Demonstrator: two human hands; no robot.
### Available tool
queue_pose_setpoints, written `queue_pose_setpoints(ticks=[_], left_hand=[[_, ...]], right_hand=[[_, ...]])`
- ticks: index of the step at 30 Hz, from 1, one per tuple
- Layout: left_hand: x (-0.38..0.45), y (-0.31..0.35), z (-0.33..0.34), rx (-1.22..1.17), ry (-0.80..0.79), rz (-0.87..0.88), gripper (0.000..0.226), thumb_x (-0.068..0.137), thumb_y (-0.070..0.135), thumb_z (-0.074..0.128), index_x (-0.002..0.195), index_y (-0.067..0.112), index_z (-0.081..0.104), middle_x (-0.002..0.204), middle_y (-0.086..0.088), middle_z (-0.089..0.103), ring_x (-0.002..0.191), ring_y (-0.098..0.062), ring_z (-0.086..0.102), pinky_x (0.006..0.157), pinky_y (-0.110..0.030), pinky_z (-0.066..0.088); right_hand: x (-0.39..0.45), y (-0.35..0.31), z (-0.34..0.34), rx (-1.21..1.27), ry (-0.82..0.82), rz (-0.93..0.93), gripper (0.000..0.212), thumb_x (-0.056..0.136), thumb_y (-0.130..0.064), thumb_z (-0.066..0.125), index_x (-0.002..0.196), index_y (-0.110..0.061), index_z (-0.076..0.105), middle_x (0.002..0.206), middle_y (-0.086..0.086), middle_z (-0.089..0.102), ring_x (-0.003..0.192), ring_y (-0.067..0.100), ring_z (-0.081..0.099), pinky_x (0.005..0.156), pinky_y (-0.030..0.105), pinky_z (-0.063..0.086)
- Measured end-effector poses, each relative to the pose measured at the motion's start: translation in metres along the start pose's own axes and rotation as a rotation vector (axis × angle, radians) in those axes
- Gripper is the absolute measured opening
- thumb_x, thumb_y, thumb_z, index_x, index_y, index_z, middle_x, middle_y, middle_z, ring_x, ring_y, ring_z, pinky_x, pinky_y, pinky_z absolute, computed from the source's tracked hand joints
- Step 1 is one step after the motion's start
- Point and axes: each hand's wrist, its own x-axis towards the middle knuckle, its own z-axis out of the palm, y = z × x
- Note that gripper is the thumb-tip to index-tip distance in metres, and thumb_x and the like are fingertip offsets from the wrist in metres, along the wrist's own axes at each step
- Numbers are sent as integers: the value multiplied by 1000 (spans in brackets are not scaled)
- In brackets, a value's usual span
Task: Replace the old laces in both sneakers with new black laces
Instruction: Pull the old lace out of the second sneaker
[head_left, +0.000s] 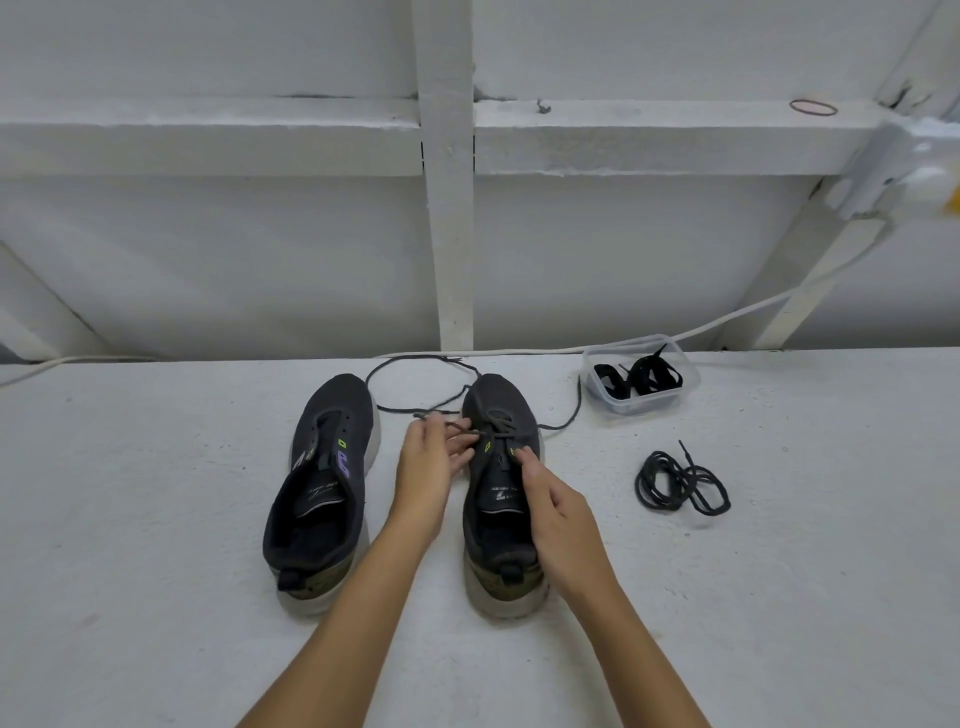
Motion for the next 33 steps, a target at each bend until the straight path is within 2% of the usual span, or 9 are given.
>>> queue_pose_setpoints(ticks=[3, 5, 9, 14, 20, 24, 26, 30, 33], left_hand=[[-5, -3, -10, 319, -188, 151, 12, 94, 26, 67, 102, 18, 71, 103, 8, 74, 100, -6, 69, 91, -24, 54], [-1, -3, -9, 409, -131, 222, 7, 94, 22, 67, 94, 18, 72, 97, 10, 75, 95, -5, 70, 91, -26, 54], [0, 4, 5, -40, 81, 49, 26, 107, 26, 39, 105, 3, 51, 103, -12, 72, 87, -17, 74, 77, -24, 58], [-9, -5, -5, 392, -143, 166, 14, 96, 31, 64, 102, 20, 71, 103, 4, 74, 97, -7, 69, 88, -26, 56], [-3, 0, 3, -39, 38, 25, 26, 108, 24, 36, 111, 1, 47, 104, -17, 70, 95, -18, 73, 79, -24, 59], [-4, -6, -6, 165, -127, 109, 16, 101, 22, 57, 106, 8, 63, 106, -8, 73, 103, -18, 70, 89, -27, 56], [-4, -2, -8, 270, -157, 160, 9, 97, 20, 63, 96, 12, 68, 95, 0, 74, 94, -20, 70, 83, -27, 56], [-3, 5, 0, -51, 44, 32, 24, 108, 26, 37, 104, 5, 49, 99, -12, 72, 91, -20, 75, 75, -24, 59], [-8, -2, -3, 57, -66, 64, 20, 104, 26, 51, 105, 8, 58, 105, -7, 72, 98, -13, 71, 83, -24, 57]], right_hand=[[1, 3, 2, 4, -5, 12, 53, 99, -67, 41, 138, -37, 61, 137, -13, 64, 129, 3, 56, 110, 34, 47], [1, 3, 2, 1, 0, 14, 52, 100, -64, 41, 138, -36, 61, 139, -14, 62, 130, 1, 54, 112, 33, 46], [1, 1, 1, -15, -3, 16, 54, 99, -66, 40, 138, -35, 61, 142, -14, 60, 132, 1, 52, 114, 33, 43], [1, 2, 2, -6, -8, 15, 63, 92, -76, 39, 137, -37, 61, 139, -10, 63, 130, 5, 55, 112, 39, 46], [0, 2, 2, -11, -8, 10, 62, 92, -74, 39, 137, -37, 61, 140, -9, 62, 131, 6, 55, 113, 38, 45], [1, 1, 2, -13, -10, 14, 58, 96, -70, 39, 136, -36, 62, 139, -7, 63, 130, 8, 56, 110, 38, 48], [0, 1, 2, -20, -7, 7, 56, 97, -69, 39, 138, -37, 61, 139, -8, 63, 130, 7, 56, 111, 38, 47], [-1, -3, 0, -32, 4, 3, 51, 101, -60, 40, 142, -35, 58, 145, -16, 57, 134, -1, 49, 115, 31, 42], [-3, -4, 0, -34, -1, 1, 49, 102, -58, 40, 143, -36, 57, 146, -17, 56, 134, -3, 48, 116, 31, 41]])
